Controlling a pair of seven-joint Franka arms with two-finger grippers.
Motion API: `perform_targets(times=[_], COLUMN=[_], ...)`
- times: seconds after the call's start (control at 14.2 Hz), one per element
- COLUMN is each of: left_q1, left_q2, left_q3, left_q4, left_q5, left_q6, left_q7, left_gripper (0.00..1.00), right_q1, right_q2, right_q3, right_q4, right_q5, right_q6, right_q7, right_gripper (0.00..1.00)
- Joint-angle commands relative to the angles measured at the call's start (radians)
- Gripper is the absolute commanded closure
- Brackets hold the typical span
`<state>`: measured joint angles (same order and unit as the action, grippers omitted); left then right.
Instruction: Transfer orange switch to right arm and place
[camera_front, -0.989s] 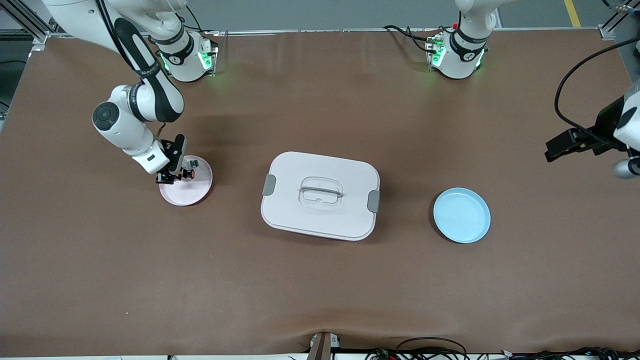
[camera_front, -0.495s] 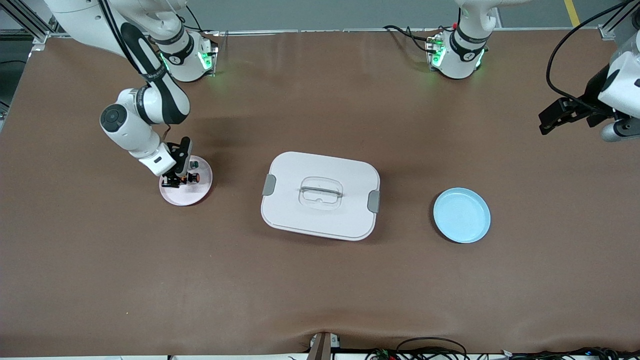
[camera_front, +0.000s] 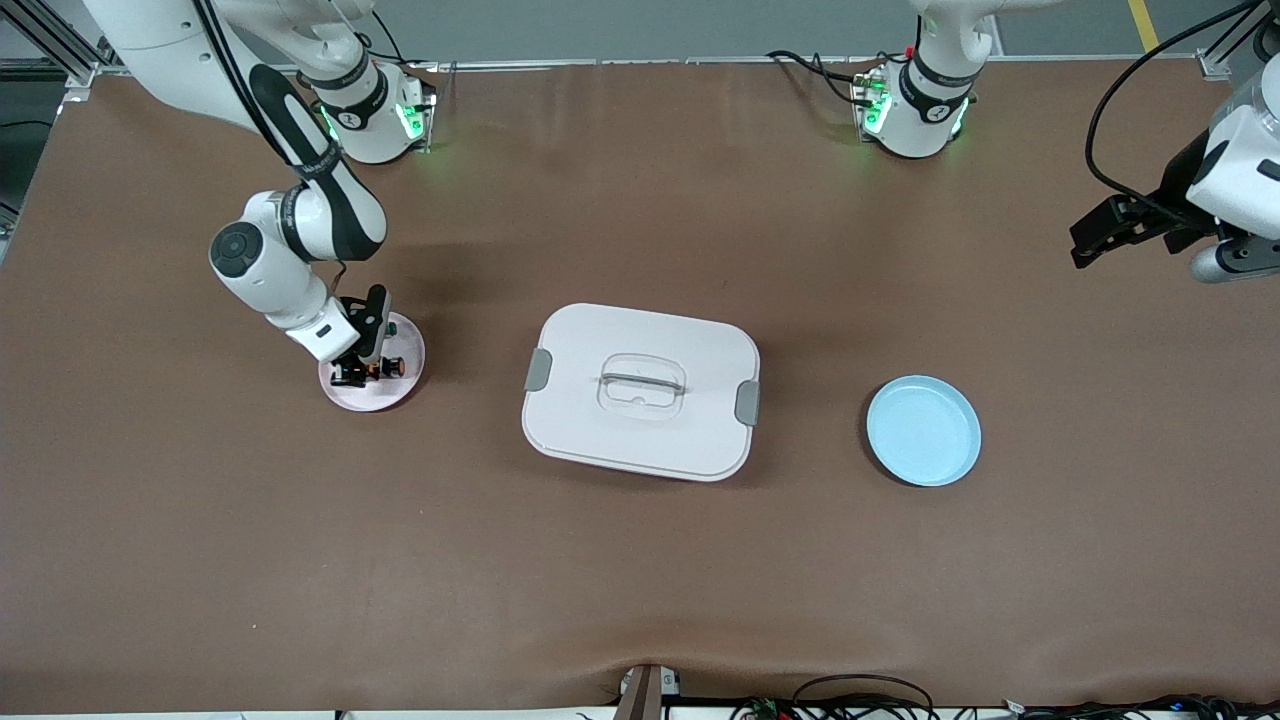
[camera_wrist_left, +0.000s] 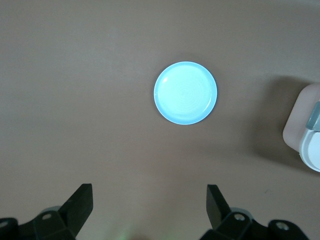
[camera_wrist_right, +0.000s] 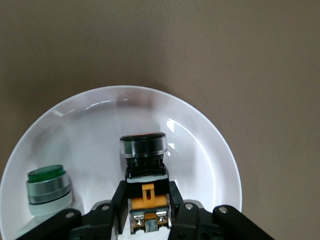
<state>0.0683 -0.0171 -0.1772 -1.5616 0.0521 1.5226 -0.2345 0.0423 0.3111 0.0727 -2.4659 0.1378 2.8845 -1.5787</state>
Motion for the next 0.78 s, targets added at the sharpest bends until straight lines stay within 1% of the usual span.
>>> perform_targets(times=[0.0,0.14,0.21,0.42,0.49,0.57,0.71], left_q1=[-0.007,-0.007,-0.005,-0.008,-0.007,-0.007,-0.004], left_q2=[-0.024,-0.026,-0.026,-0.023,-0.021,-0.021,-0.026], left_q3=[0.013,0.013,0.013,0.013,0.011,0.013,0.013], left_q4=[-0.021,-0.023,-0.023,-0.021,-0.021,-0.021,-0.021], left_q5=[-0.017,-0.017,-0.017,-0.018,-0.018,-0.017,-0.017], left_q6=[0.011,0.01,0.008,0.01,0.01,0.011,0.01], left_q7=[0.02,0.02,0.02,0.02,0.02,0.02,0.03], left_gripper=[0.0,0.0,0.0,0.0,0.0,0.0,0.0], right_q1=[0.002,-0.001,-0.002,-0.002,-0.002,-0.004,-0.007], right_q2=[0.022,0.025,0.031,0.029,0.029,0.025,0.01], right_q3=[0.001,0.001,0.001,0.001,0.001,0.001,-0.001], right_q4=[0.016,0.027,0.041,0.056,0.074,0.097,0.168], right_q5=[0.016,0.017,0.017,0.019,0.019,0.019,0.019], right_q6=[0.013,0.013,0.007,-0.011,-0.042,-0.092,-0.241], right_q7=[-0.027,-0.018,-0.015,-0.015,-0.015,-0.015,-0.015], right_gripper=[1.0,1.0,0.01,0.0,0.0,0.0,0.0])
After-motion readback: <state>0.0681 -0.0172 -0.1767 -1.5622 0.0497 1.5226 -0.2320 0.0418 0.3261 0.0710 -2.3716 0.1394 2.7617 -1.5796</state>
